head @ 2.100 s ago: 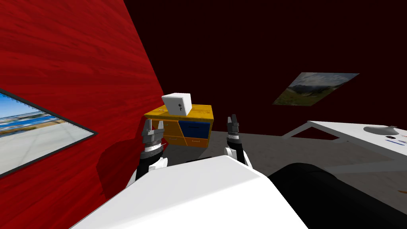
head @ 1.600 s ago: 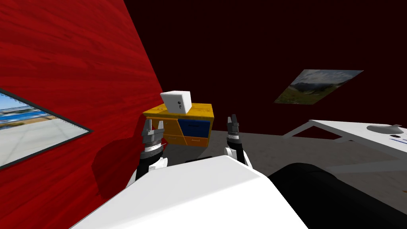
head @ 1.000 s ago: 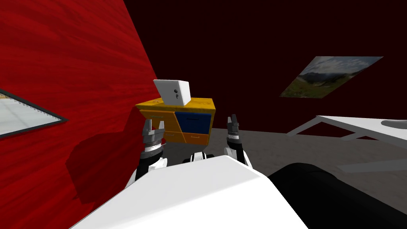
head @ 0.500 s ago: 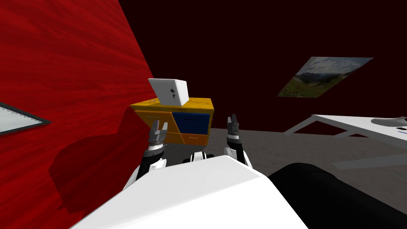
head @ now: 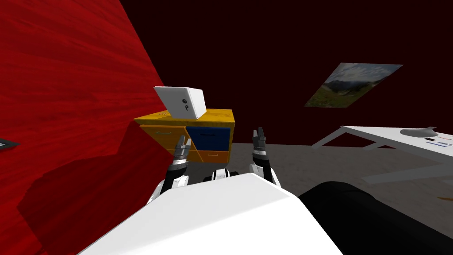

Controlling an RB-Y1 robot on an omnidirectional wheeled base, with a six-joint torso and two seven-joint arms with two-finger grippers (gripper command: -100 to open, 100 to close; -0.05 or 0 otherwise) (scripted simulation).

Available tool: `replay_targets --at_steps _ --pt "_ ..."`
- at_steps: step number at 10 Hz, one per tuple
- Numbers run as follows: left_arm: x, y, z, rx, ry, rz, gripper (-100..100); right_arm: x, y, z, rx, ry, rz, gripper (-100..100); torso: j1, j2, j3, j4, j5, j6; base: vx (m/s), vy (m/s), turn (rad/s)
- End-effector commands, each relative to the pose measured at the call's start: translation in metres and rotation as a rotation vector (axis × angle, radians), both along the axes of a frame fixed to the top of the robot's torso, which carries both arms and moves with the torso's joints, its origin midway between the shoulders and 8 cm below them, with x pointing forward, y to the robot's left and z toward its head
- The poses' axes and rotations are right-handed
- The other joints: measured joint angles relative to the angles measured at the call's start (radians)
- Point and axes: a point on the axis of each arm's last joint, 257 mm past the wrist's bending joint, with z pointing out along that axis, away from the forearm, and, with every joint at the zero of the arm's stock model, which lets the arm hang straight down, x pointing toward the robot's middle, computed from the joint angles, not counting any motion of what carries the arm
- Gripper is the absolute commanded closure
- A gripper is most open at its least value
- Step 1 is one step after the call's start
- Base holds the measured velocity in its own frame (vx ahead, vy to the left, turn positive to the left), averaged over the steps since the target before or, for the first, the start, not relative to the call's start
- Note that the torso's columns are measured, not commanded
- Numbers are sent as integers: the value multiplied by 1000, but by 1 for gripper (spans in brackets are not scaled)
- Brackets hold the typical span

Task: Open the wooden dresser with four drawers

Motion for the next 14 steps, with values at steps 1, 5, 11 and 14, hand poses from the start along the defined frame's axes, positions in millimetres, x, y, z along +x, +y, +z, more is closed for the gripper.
replay_targets --at_steps 1,5,11,14 --pt "15 -2 -26 1 69 5 -100 0 0 0 0 0 0 0 0 0 0 0 0 0 44 -54 -51" --pt "29 -7 -56 18 144 3 -100 0 0 0 0 0 0 0 0 0 0 0 0 0 40 -45 -41" --pt "47 -15 -104 37 262 2 -100 0 0 0 0 0 0 0 0 0 0 0 0 0 34 -38 -43" --pt "55 -19 -128 49 323 0 -100 0 0 0 0 0 0 0 0 0 0 0 0 0 44 -47 -46"
